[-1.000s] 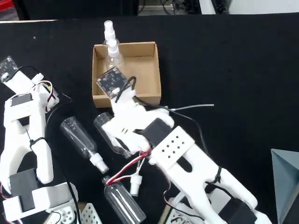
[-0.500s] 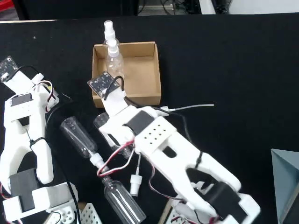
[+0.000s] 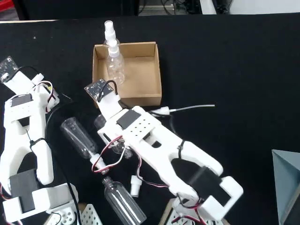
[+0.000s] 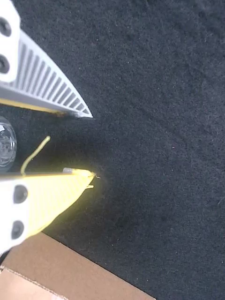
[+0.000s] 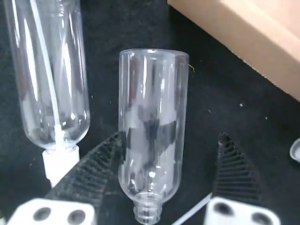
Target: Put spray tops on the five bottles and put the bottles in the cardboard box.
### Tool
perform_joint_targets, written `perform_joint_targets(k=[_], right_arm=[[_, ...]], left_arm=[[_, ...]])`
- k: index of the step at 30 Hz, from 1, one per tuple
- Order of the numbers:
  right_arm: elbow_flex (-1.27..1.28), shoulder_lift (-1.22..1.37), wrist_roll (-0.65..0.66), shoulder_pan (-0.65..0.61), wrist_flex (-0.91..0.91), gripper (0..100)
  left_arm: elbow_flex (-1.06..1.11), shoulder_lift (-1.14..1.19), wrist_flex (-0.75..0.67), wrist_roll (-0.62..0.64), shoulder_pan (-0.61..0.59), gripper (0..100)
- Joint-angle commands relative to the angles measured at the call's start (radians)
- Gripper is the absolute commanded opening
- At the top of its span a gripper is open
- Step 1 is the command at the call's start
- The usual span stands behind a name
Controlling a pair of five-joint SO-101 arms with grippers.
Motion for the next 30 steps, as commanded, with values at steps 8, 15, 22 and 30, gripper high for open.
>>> perform_joint_targets(k=[8, 15, 22, 30], right_arm=[[-0.120, 0.094, 0.012, -0.023, -0.034, 25.2], [-0.125, 0.122, 0.012, -0.023, -0.028, 25.1], [-0.125, 0.127, 0.044, -0.025, 0.020, 25.0], [-0.128, 0.122, 0.055, -0.023, 0.026, 11.8]], left_arm=[[-0.012, -0.006, -0.021, 0.008, -0.007, 16], [-0.010, -0.006, -0.021, 0.008, -0.007, 16], [-0.010, -0.006, -0.021, 0.008, -0.007, 16], [-0.010, -0.006, -0.021, 0.008, -0.007, 16]])
